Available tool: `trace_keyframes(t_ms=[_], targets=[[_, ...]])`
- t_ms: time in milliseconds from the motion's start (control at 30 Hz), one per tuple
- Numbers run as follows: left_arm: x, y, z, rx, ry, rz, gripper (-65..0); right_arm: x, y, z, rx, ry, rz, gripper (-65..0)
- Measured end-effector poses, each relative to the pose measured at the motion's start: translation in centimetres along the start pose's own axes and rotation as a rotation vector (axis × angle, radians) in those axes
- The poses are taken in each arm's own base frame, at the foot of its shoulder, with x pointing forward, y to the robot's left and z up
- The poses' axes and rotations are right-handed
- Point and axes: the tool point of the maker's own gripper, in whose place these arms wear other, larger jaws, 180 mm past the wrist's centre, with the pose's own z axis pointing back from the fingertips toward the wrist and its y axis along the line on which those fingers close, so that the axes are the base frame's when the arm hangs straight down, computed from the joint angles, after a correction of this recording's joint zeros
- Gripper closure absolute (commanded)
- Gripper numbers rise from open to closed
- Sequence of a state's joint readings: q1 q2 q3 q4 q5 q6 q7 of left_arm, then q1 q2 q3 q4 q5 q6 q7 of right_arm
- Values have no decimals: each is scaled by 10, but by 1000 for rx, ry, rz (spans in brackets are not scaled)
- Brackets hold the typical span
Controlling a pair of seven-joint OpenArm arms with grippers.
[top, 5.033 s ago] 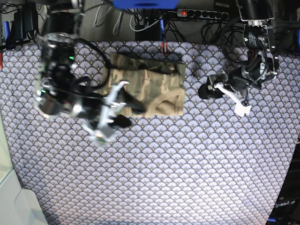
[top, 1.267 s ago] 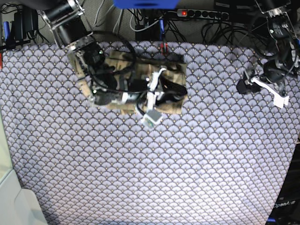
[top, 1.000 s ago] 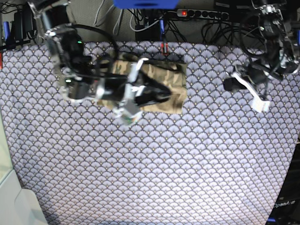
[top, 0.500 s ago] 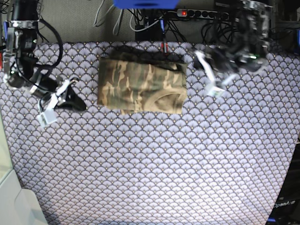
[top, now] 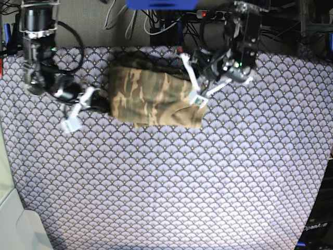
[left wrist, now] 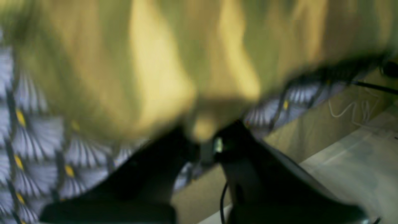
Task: Fold the T-shirt properly
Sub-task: 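Grasp the bundle with both grippers and rotate it upright, then push the bundle's side with the left gripper to square it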
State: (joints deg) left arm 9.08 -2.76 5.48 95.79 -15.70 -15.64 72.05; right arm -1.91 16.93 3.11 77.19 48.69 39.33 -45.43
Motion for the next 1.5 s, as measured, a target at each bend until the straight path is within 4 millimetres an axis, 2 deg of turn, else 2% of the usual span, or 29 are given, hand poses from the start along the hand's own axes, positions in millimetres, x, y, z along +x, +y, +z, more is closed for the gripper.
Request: trace_keyframes(t_ms=[167,300,433,533,600,700,767,833,900,1000,1100,1167,1233,1367,1433,1500], targets=[[8,4,-5,-22,0,14,-9,-13,24,-14,62,11,-2,0],[27,10,-6,-14,-15,3,-9,-28,37,-17,96,-1,-33,0],[52,23,-5,34,-42,8,-9,-47,34,-6,87,12,-59,0],[77,51,0,81,-95,76,-9,-60,38,4,83,31,-55,0],[101,64,7,87,-172,107,-9,-73,44,14,84,63,-34,0],[123,79,21,108,-231,134,-9,-94,54,27,80,116,-10,0],[121,86,26,116,-212,158,-9,-94,61,32,90,123,13,0],[108,92,29,126,-164,180,-9,-80,64,36,98,94,52,0],[100,101,38,156,-155,181,-9,-65,63,38,98,67,82,0],[79,113,52,210,-155,169,-9,-57,54,40,74,67,103,0],[44,108,41,201,-85,187,-9,-34,41,42,40,25,133,0],[29,100,31,184,-50,199,-9,-18,35,43,28,-3,156,0],[39,90,22,156,-119,212,-10,-7,25,44,18,-11,168,0],[54,74,4,87,-177,248,-10,-12,-9,39,-44,44,116,0],[63,70,0,61,-185,262,-10,-15,-14,38,-50,46,99,0],[69,68,-4,49,-184,266,-10,-21,-10,36,-40,55,92,0]])
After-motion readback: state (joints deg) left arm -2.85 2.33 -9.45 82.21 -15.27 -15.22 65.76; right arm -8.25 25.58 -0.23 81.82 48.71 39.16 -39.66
